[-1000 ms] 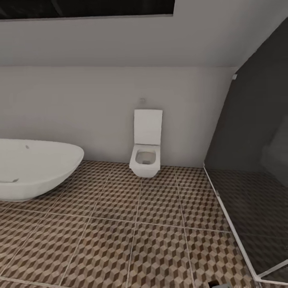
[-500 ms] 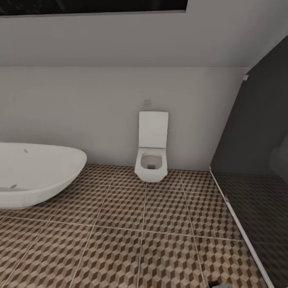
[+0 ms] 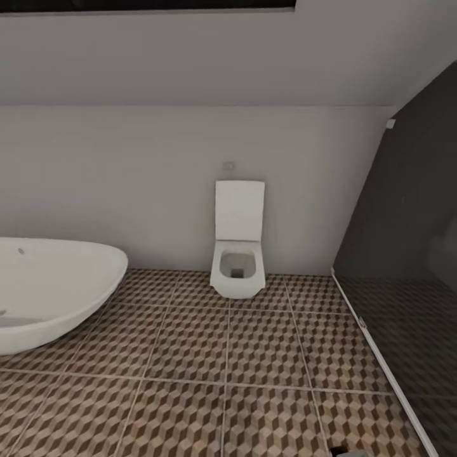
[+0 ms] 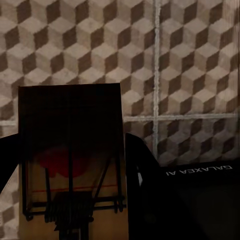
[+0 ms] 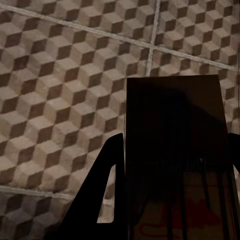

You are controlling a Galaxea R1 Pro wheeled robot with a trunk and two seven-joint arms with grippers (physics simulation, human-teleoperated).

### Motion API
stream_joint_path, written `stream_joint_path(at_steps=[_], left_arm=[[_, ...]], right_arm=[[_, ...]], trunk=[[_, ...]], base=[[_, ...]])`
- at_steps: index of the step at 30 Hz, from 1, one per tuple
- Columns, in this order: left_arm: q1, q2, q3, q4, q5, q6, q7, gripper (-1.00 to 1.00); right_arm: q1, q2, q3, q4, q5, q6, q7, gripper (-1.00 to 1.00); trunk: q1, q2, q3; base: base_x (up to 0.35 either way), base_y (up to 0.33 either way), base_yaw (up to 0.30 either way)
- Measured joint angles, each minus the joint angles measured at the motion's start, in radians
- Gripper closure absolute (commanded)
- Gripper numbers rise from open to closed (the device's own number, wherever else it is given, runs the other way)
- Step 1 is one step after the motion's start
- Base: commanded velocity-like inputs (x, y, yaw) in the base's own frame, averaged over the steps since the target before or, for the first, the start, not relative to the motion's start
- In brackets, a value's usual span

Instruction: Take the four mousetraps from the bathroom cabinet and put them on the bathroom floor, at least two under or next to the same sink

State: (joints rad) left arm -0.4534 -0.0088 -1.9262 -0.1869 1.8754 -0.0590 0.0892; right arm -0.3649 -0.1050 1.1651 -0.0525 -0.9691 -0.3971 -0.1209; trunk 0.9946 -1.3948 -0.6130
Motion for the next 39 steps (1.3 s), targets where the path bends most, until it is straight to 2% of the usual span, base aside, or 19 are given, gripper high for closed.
stream_joint_path(at_steps=[6,28,39], left_arm=[[0.0,-0.001,0.0,0.0,-0.001,0.001,0.0,1.0],[0.0,0.004,0.0,0.001,0.0,0.0,0.003,1.0],[0.0,0.004,0.0,0.002,-0.001,0.0,0.005,1.0]], right_arm=[[0.0,0.0,0.0,0.0,0.0,0.0,0.0,1.0],[0.0,0.0,0.0,0.0,-0.002,0.0,0.0,1.0],[0.0,-0.001,-0.002,0.007,-0.008,0.004,-0.002,1.0]], trunk=[[0.0,0.0,0.0],[0.0,0.0,0.0],[0.0,0.0,0.0]], base=[[0.27,0.0,-0.146],[0.271,0.002,-0.003],[0.269,0.145,0.0]])
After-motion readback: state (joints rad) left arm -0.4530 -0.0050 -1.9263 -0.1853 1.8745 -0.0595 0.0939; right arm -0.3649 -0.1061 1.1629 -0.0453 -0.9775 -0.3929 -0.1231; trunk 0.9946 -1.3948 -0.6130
